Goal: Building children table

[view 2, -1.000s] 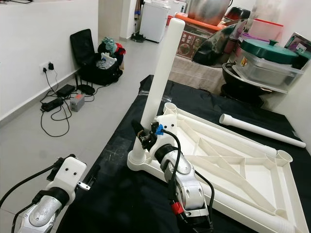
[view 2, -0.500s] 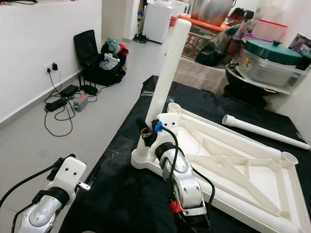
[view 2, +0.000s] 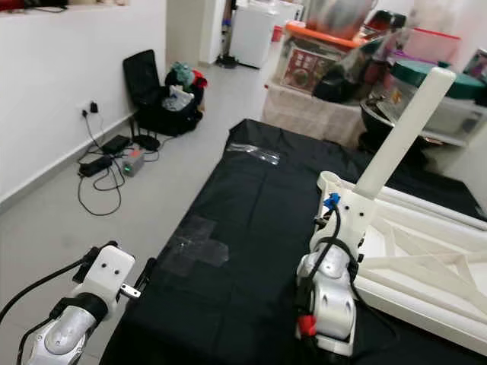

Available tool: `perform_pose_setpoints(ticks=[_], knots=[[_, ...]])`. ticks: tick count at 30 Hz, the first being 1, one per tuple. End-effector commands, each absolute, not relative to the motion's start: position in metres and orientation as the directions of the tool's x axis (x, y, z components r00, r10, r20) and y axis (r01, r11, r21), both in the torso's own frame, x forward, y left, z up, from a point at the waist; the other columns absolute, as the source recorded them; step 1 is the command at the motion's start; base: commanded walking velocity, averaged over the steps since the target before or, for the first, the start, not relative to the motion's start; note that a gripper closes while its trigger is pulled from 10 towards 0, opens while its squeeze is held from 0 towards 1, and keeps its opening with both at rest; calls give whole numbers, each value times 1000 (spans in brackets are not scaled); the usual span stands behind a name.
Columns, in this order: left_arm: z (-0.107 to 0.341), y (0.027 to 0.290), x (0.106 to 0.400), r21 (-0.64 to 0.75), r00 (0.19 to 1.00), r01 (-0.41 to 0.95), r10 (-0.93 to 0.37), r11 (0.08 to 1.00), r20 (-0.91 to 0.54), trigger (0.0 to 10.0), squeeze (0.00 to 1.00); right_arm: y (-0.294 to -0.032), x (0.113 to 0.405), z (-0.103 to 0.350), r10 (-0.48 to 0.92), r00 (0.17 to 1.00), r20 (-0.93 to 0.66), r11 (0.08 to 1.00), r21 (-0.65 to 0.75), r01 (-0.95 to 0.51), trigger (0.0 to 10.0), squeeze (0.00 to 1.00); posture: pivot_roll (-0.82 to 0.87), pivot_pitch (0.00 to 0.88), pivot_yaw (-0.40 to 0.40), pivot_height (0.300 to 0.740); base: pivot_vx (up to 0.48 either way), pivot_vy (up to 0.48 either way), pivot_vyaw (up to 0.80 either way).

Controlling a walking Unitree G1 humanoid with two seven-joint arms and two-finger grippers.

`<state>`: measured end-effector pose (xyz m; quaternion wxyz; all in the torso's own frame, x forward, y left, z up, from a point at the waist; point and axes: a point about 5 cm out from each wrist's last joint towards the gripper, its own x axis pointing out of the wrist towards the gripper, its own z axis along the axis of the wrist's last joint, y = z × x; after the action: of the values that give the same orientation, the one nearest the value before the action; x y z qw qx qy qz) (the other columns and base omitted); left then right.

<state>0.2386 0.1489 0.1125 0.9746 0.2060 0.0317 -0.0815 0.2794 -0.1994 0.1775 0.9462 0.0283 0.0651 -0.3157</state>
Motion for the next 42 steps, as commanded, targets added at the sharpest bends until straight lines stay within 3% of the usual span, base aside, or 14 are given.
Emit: perform_pose_setpoints(ticks=[1, 2, 3, 5, 6, 10, 14, 18, 20, 21, 29, 36, 37, 42], knots=[[106, 148, 238, 393, 981, 188, -153, 900, -120, 10000, 0, -200, 276, 175, -615, 773, -153, 783, -5, 622, 7176, 976, 119, 0, -184, 740, 0, 0, 0], [106, 148, 238, 393, 981, 188, -153, 900, -120, 10000, 0, -200, 276, 175, -615, 773, -153, 783, -5, 622, 7176, 976, 119, 0, -184, 740, 0, 0, 0], [106, 148, 238, 393, 981, 188, -152, 900, -120, 10000, 0, -198, 277, 177, -608, 780, -148, 788, 11, 616, 10000, 1000, 120, 0, -185, 740, 0, 0, 0], [106, 148, 238, 394, 981, 188, -152, 900, -119, 10000, 0, -194, 281, 180, -585, 798, -142, 805, 19, 593, 10000, 1000, 119, 0, -184, 740, 0, 0, 0], [106, 148, 238, 394, 981, 188, -153, 899, -119, 10000, 0, -191, 286, 186, -547, 827, -126, 831, 37, 555, 10000, 0, 117, 0, -182, 740, 0, 0, 0], [107, 148, 238, 395, 981, 189, -155, 899, -118, 10000, 0, -184, 293, 196, -469, 879, -84, 877, 73, 475, 10000, 0, 118, 0, -181, 740, 0, 0, 0], [107, 147, 238, 394, 981, 191, -157, 899, -117, 10000, 0, -170, 308, 213, -161, 981, 106, 983, 107, 149, 10000, 0, 115, 0, -174, 740, 0, 0, 0], [107, 146, 239, 394, 980, 193, -160, 899, -115, 10000, 0, -174, 316, 199, 25, 997, 74, 998, 62, -30, 10000, 0, 123, 0, -182, 740, 0, 0, 0], [107, 146, 239, 394, 980, 193, -160, 899, -115, 10000, 0, -174, 316, 199, 25, 997, 74, 998, 62, -30, 10000, 0, 123, 0, -182, 740, 0, 0, 0], [108, 147, 239, 396, 981, 189, -157, 899, -112, 10000, 0, -174, 320, 186, 133, 991, 28, 990, 33, -134, 10000, 0, 131, 0, -190, 740, 0, 0, 0], [110, 147, 238, 398, 981, 190, -158, 898, -110, 10000, 0, -146, 322, 158, 313, 948, -55, 949, 65, -310, 9843, 0, 145, 0, -194, 740, 0, 0, 0], [110, 146, 238, 397, 982, 187, -156, 898, -109, 10000, 0, -142, 323, 162, 409, 913, -9, 909, 88, -407, 10000, 0, 143, 0, -199, 740, 0, 0, 0], [110, 146, 238, 397, 982, 186, -156, 899, -107, 10000, 0, -141, 321, 165, 435, 900, 13, 897, 85, -434, 8549, 0, 142, 0, -199, 740, 0, 0, 0], [111, 146, 238, 396, 982, 186, -156, 899, -106, 10000, 0, -141, 320, 166, 448, 894, 24, 890, 83, -448, 8039, 0, 137, 0, -197, 740, 0, 0, 0]])
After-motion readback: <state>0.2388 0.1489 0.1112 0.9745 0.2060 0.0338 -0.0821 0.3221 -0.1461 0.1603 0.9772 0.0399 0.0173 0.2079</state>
